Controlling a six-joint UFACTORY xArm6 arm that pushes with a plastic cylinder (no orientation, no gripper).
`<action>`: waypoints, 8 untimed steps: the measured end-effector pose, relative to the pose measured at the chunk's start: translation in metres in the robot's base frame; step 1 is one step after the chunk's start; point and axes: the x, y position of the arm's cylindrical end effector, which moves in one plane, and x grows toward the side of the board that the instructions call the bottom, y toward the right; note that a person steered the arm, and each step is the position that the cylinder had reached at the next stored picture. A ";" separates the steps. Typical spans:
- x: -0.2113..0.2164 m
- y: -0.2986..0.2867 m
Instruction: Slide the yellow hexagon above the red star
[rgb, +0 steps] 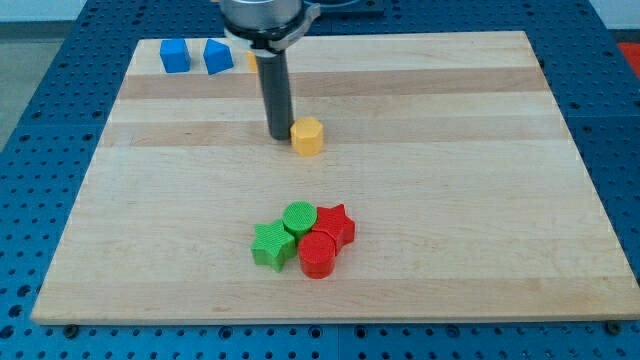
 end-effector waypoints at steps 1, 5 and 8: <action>-0.012 0.028; 0.020 0.067; 0.088 0.067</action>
